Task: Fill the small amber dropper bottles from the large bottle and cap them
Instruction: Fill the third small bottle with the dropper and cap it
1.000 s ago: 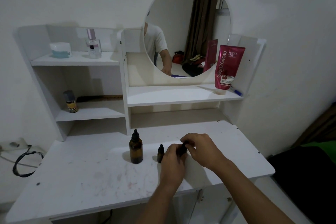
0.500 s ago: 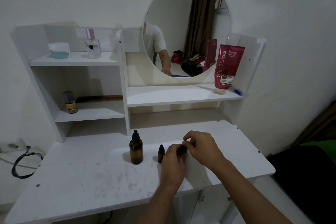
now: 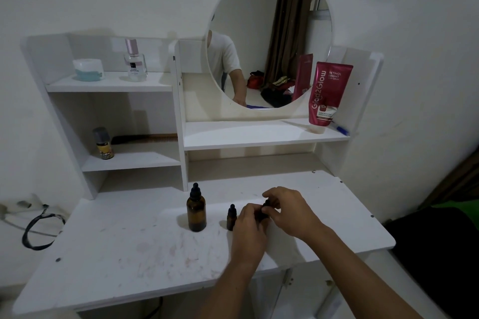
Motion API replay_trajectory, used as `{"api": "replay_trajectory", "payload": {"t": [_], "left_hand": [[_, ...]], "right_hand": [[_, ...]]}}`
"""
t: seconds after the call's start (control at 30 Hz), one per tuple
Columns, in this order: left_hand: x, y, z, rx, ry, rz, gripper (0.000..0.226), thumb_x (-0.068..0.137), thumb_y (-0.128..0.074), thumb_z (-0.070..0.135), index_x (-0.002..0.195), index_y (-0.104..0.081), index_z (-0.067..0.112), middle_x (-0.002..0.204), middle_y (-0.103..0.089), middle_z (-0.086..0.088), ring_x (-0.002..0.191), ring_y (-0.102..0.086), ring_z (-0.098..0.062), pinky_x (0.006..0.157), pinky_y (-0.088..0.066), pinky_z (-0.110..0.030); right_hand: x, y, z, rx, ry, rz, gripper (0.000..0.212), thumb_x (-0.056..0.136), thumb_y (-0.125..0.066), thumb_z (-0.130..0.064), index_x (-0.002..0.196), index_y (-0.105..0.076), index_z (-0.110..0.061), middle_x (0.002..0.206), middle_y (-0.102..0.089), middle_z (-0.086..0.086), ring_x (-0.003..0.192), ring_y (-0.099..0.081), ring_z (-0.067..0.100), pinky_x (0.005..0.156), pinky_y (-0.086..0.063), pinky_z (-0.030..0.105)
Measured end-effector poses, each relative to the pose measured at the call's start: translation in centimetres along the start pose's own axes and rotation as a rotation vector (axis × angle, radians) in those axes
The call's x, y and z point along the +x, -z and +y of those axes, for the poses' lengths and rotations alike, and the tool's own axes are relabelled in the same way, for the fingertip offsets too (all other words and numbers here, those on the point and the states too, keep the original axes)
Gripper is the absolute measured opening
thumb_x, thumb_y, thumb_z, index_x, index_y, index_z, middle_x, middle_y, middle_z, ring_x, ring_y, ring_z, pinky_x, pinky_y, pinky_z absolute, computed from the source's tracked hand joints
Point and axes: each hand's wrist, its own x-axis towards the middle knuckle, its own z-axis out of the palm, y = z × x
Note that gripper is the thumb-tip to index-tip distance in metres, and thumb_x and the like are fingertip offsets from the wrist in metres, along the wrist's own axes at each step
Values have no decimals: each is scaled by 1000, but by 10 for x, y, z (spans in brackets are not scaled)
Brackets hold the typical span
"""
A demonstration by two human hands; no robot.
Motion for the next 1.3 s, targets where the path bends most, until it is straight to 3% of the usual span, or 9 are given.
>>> {"api": "replay_trajectory", "payload": {"t": [0.17,0.47,0.6,0.7,0.77,0.87,1.0,1.1,1.3], "left_hand": [[0,1,2,14,20,-8,17,101,-62,19,117,-61,26,107,-63,20,103,-59,6,84,-47,-7],[-1,1,5,9,30,7,16,100,-63,17,115,-60,22,106,-65,15,100,-62,1,88,-53,-16],[-2,1,5,13,15,19,21,100,-64,18,119,-62,24,111,-66,15,104,-62,1,95,-54,-22],[-5,3,6,8,28,-1,35,99,-65,19,133,-58,19,126,-64,10,116,-60,-4,103,-51,-24],[-11,8,8,-13,62,-21,47,99,-66,21,143,-51,15,137,-59,6,126,-56,-7,105,-46,-19],[-26,22,12,-46,87,-53,53,98,-67,27,146,-48,22,138,-53,16,129,-53,-4,102,-41,-11],[-49,61,10,-82,90,-99,43,93,-73,35,133,-57,32,127,-63,21,116,-61,2,103,-50,-18],[-58,99,4,-92,97,-88,35,89,-77,37,121,-65,29,113,-71,19,102,-66,6,92,-55,-15],[-52,162,-17,2,183,170,30,81,-84,37,100,-61,30,95,-70,12,86,-68,-7,77,-56,-16]], "right_hand": [[2,7,11,-4,18,-76,21,95,-73,-17,116,-77,-19,110,-73,-4,99,-69,12,96,-58,31],[-9,-12,9,21,-15,91,7,95,-72,-21,100,-75,-16,97,-73,-5,89,-69,10,85,-58,30],[-13,-15,7,28,-10,101,12,97,-71,-20,107,-76,-16,102,-73,-3,90,-68,8,86,-55,21],[-15,-12,7,40,7,95,21,97,-72,-23,117,-74,-17,107,-71,-4,94,-66,7,91,-56,27],[-19,-12,5,56,5,118,34,97,-73,-27,129,-69,-18,114,-70,-4,100,-65,6,95,-55,26],[-22,-8,-2,61,35,207,38,96,-74,-29,132,-68,-17,116,-68,-5,100,-59,1,91,-46,12],[-20,-5,-24,94,107,302,32,94,-76,-27,124,-72,-16,111,-70,-5,96,-62,4,89,-52,21],[-15,-11,-50,181,157,297,28,94,-77,-26,120,-75,-18,110,-72,-5,98,-68,8,90,-57,26],[2,-34,-97,321,215,209,31,94,-76,-28,124,-74,-19,113,-73,-9,104,-68,5,93,-58,25]]}}
